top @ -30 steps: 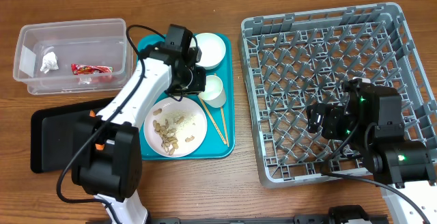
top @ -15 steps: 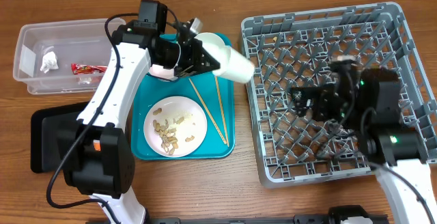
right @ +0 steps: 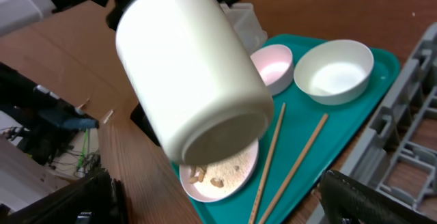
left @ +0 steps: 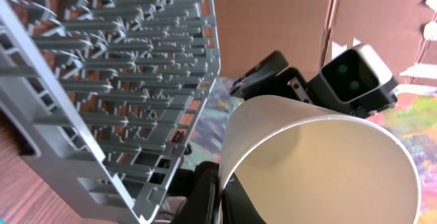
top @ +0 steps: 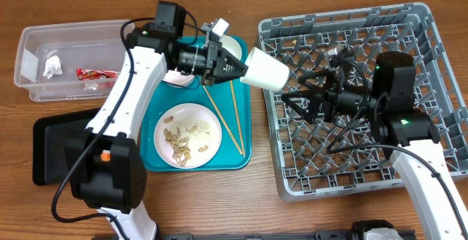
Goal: Sort waste into correct bins and load items into the dishwasher
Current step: 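Hand the white cup from the left gripper to the right gripper, then carry the cup with the right gripper and set it in the rack's right side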
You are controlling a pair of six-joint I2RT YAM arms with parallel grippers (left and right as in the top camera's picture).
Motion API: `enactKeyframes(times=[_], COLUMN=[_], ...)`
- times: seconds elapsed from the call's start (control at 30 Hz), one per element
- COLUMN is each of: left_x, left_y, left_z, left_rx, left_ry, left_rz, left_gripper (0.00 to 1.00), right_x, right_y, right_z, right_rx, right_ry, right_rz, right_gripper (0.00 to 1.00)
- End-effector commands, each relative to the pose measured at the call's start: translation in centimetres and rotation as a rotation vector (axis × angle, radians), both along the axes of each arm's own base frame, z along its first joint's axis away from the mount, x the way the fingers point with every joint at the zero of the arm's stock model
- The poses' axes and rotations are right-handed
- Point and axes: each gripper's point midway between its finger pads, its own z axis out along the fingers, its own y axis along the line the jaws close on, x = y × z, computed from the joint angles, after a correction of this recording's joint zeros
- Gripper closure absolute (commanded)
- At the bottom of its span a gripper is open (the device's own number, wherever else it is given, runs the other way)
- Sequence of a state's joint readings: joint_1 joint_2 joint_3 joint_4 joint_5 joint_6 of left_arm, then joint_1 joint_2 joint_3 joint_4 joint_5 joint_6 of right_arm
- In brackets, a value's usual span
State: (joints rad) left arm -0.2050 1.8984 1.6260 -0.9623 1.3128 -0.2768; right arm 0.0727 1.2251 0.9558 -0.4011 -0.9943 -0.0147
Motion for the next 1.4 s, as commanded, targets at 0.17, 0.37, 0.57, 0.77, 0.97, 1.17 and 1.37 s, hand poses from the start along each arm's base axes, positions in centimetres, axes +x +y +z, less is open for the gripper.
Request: enactKeyframes(times=[0.17,0.37,0.57,0.77,0.97,1.17,1.37], left_x=[-1.6,-1.6,-1.9,-2.0,-2.0,-1.5,-1.3], left_y=[-2.2,-3.1,-3.8,-3.9,-3.9,-3.7,-3.5], left_z=[1.2,1.4,1.4,1.4,1.2,0.3,0.2], left_rx=[-0.047,-0.052,-0.051,-0.05,-0.042,0.011,0.021], left_ry=[-0.024,-0.038,-0.04,-0.039,-0.042,-0.053,-0.056], left_rz=[-0.077,-0.09,-0.104,-0.107,-0.104,-0.081,-0.071], left_gripper=[0.96,0.96,0.96,0.96,0.91,0.87,0.84], right_x=[0.4,-0.5,-0.6,-0.6,-0.6,-0.6,-0.5], right_y=[0.6,1.5,1.7,1.7,1.7,1.7,1.6], right_z=[1.7,2.2,2.2,2.3,2.3,2.3,2.2], right_rx=[0.057,0.085,0.085,0.085,0.085,0.085,0.081], right_ry=[-0.028,-0.038,-0.038,-0.041,-0.042,-0.041,-0.04], right_rz=[0.04,0.102,0.108,0.108,0.108,0.108,0.101], right_gripper=[0.0,0.0,0.12,0.26,0.31,0.4,0.46])
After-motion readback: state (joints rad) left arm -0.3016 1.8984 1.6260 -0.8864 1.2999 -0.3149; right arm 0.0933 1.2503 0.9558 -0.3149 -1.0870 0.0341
